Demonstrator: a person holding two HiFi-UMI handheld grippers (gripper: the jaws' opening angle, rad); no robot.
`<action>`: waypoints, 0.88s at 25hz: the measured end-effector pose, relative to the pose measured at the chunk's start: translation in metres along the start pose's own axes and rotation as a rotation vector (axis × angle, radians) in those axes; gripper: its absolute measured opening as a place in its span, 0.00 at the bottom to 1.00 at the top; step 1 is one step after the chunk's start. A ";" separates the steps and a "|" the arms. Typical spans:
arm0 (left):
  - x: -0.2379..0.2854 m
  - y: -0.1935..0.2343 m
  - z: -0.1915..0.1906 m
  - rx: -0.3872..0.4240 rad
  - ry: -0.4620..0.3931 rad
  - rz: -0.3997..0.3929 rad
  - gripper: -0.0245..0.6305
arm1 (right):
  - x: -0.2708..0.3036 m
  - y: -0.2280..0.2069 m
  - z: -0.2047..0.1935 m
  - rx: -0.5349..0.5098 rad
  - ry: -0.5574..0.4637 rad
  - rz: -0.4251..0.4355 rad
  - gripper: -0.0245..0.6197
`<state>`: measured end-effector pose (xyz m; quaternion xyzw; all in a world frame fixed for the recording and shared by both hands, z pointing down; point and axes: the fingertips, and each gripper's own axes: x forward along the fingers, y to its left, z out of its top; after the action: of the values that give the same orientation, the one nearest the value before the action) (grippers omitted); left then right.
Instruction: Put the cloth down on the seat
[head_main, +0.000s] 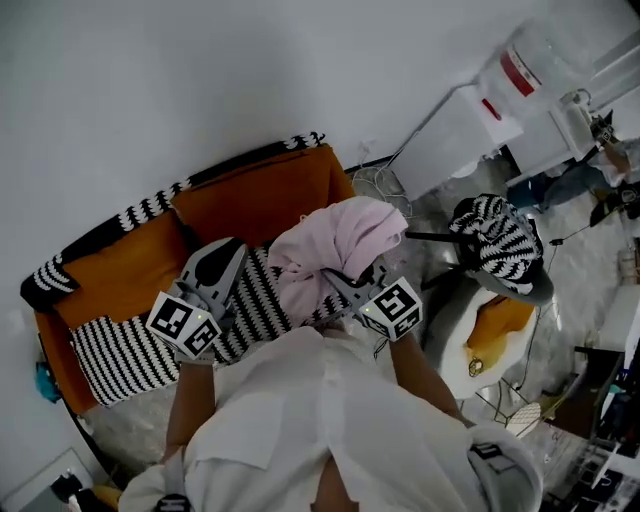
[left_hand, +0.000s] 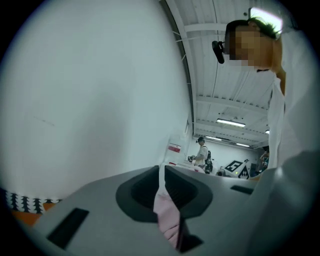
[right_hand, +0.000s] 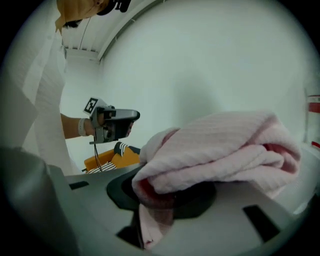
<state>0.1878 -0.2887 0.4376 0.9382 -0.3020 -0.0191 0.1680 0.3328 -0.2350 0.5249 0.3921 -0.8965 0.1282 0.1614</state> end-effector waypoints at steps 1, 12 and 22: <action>0.007 -0.003 -0.001 -0.003 -0.002 0.019 0.11 | 0.005 -0.009 -0.011 -0.015 0.033 0.030 0.25; 0.056 -0.023 -0.034 -0.038 -0.015 0.228 0.11 | 0.037 -0.102 -0.119 -0.082 0.304 0.246 0.25; 0.073 -0.029 -0.045 -0.054 -0.005 0.274 0.11 | 0.071 -0.154 -0.155 -0.005 0.573 0.167 0.31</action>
<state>0.2694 -0.2948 0.4751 0.8832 -0.4272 -0.0063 0.1933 0.4320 -0.3282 0.7104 0.2642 -0.8440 0.2442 0.3978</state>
